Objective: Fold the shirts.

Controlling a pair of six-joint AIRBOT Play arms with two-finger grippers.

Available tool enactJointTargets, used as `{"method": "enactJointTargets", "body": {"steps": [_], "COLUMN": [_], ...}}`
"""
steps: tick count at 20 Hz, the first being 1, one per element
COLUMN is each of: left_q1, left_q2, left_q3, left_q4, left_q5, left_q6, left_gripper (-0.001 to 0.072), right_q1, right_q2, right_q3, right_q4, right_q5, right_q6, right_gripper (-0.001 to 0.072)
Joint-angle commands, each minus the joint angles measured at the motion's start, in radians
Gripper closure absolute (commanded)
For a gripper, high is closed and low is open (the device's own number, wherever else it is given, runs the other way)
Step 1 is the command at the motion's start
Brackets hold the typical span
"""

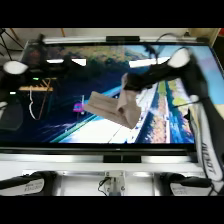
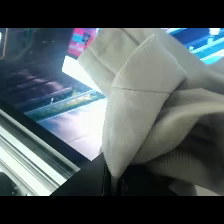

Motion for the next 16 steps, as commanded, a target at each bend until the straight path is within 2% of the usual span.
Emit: {"method": "enactJointTargets", "body": {"steps": [1, 4, 5, 6, 7, 10, 12, 13, 16], "left_q1": [0.186, 0.23, 0.228, 0.224, 0.219, 0.215, 0.215, 0.215, 0.215], "left_q2": [0.22, 0.35, 0.383, 0.406, 0.422, 0.434, 0.434, 0.434, 0.434], "left_q3": [0.0, 0.0, 0.0, 0.0, 0.0, -0.005, -0.019, -0.028, -0.045], "left_q4": [0.014, 0.023, 0.042, 0.052, 0.059, 0.059, 0.063, 0.074, 0.12], "left_q5": [-0.108, -0.161, -0.168, -0.176, -0.179, -0.185, -0.184, -0.185, -0.185], "left_q6": [0.003, 0.003, 0.003, 0.002, 0.003, 0.003, 0.003, 0.003, 0.003], "left_gripper": [0.0675, 0.0675, 0.0675, 0.0675, 0.0675, 0.0675, 0.0675, 0.0675, 0.0675], "right_q1": [0.17, 0.247, 0.261, 0.266, 0.265, 0.206, 0.135, 0.091, -0.051], "right_q2": [-0.21, -0.358, -0.39, -0.407, -0.411, -0.354, -0.28, -0.233, -0.127], "right_q3": [0.001, 0.001, 0.001, 0.001, 0.001, 0.001, 0.001, 0.001, 0.0], "right_q4": [0.013, 0.132, 0.2, 0.254, 0.301, 0.295, 0.205, 0.109, -0.335], "right_q5": [-0.203, -0.342, -0.388, -0.426, -0.454, -0.422, -0.336, -0.272, 0.013], "right_q6": [0.026, 0.034, 0.032, 0.029, 0.012, -0.026, -0.026, -0.014, 0.109], "right_gripper": [0.0639, 0.0623, 0.0496, 0.0237, 0.0138, 0.0138, 0.0137, 0.0138, 0.0138]}}
